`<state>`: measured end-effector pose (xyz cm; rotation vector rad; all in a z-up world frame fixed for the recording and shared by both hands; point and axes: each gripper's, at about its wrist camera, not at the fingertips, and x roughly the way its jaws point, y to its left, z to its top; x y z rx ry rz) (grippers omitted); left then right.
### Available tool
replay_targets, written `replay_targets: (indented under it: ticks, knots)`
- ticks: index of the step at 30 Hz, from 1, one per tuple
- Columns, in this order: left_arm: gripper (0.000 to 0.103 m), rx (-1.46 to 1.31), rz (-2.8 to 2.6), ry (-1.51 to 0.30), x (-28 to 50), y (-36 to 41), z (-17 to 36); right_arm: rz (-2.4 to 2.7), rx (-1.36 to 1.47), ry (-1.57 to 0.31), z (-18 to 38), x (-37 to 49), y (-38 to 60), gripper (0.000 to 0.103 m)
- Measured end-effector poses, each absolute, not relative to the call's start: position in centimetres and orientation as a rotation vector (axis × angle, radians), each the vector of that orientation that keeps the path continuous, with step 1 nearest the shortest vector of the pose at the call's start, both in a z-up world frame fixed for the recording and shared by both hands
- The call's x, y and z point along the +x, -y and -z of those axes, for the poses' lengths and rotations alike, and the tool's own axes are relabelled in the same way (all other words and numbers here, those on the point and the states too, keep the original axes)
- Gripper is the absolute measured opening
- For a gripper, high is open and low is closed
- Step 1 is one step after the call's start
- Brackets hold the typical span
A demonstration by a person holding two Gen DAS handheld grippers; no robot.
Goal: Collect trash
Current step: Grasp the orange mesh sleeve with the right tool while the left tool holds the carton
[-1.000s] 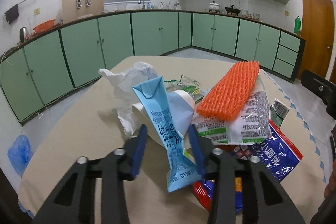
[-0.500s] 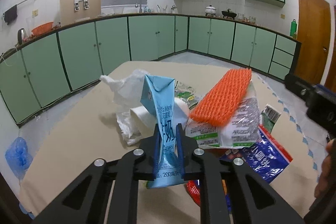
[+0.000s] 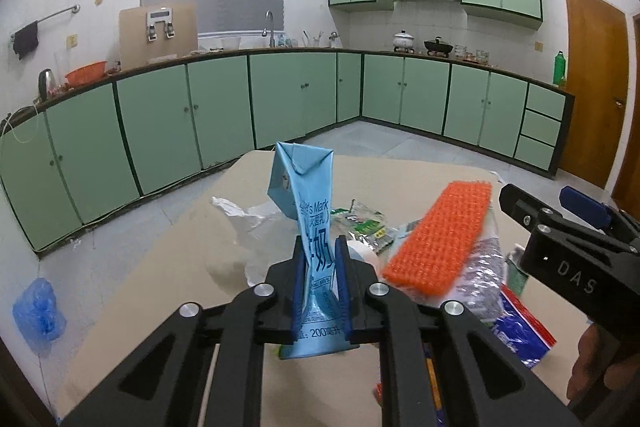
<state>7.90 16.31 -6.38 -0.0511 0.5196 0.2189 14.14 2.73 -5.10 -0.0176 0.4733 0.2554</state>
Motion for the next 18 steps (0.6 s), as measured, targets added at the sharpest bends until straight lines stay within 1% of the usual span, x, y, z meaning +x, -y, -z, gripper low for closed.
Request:
replay_targets:
  ticks: [4, 10, 12, 14, 15, 17, 18]
  knots:
    - [0.014, -0.065, -0.226, -0.519, 8.3, -16.9, 6.5, -0.272, -0.035, -0.508, 6.0, 15.0, -4.5, 0.075]
    - [0.014, -0.080, -0.241, -0.512, 8.3, -18.2, 6.6, -0.274, -0.061, -0.556, 7.3, 16.5, -6.9, 0.074]
    - [0.014, -0.086, -0.245, -0.518, 8.4, -18.5, 6.8, -0.277, -0.065, -0.574, 7.7, 16.9, -7.4, 0.070]
    - [0.014, -0.085, -0.246, -0.522, 8.3, -18.7, 6.9, -0.286, -0.063, -0.596, 8.0, 17.3, -7.9, 0.060]
    - [0.014, -0.085, -0.246, -0.523, 8.4, -18.6, 7.0, -0.288, -0.064, -0.608, 8.1, 17.5, -8.1, 0.057]
    - [0.014, -0.085, -0.247, -0.523, 8.3, -18.7, 7.0, -0.298, -0.063, -0.630, 8.4, 17.7, -8.3, 0.044]
    - [0.014, -0.085, -0.247, -0.523, 8.3, -18.7, 7.1, -0.301, -0.064, -0.635, 8.5, 17.7, -8.3, 0.041]
